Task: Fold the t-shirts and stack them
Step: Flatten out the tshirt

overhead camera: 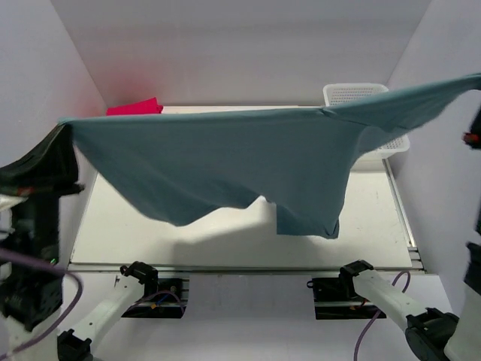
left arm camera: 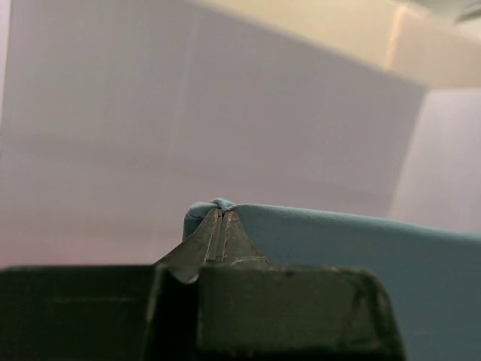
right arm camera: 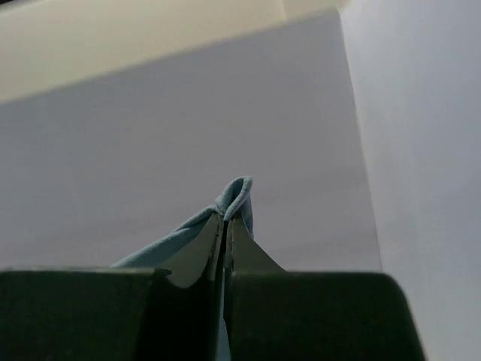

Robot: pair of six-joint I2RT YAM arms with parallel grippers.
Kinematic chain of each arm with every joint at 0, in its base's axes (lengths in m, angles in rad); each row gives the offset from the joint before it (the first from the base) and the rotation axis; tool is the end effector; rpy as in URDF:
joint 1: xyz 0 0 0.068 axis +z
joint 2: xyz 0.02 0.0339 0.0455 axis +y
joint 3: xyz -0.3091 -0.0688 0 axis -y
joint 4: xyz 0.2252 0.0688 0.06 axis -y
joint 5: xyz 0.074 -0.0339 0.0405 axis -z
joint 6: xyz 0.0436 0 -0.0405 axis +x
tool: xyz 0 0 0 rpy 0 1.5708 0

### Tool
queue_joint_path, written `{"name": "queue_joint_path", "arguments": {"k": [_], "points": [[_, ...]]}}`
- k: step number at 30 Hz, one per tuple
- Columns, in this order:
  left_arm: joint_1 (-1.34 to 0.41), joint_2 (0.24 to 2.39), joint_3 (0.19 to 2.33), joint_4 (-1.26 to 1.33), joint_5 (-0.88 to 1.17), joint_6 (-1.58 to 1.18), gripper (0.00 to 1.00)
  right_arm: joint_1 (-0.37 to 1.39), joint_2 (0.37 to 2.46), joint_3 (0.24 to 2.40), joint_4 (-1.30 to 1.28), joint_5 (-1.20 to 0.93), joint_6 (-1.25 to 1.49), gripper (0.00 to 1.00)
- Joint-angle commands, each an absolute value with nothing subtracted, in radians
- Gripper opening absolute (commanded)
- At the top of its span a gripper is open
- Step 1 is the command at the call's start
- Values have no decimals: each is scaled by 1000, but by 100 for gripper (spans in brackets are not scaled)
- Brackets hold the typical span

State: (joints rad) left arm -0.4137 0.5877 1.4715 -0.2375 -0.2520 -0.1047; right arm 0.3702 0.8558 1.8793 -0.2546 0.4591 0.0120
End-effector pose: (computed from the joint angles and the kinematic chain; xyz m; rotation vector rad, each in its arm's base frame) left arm -0.0396 0.0293 0.5670 -0.0900 0.9496 -0.3624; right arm -0.0260 -0.0308 0.6491 0.2868 0.8520 0.1721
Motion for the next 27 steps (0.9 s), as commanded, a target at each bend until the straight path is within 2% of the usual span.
{"name": "queue_joint_path", "arguments": {"k": [1,9,15,21,27], "points": [[-402,561,1566,-259,-140,-78,0,364,822,2023,-273,341,-18,0],[-393,561,1719,-318,-14,-97,0,362,729,2077,-212,250,-17,0],[-393,620,1691,-328,-24,-106,0,362,750,1994,-146,288,-49,0],[-393,739,1519,-244,-190,-115,0,367,926,1803,-48,424,-107,0],[-402,922,1326,-178,-445,-133,0,362,1084,1474,164,549,-130,0]]}}
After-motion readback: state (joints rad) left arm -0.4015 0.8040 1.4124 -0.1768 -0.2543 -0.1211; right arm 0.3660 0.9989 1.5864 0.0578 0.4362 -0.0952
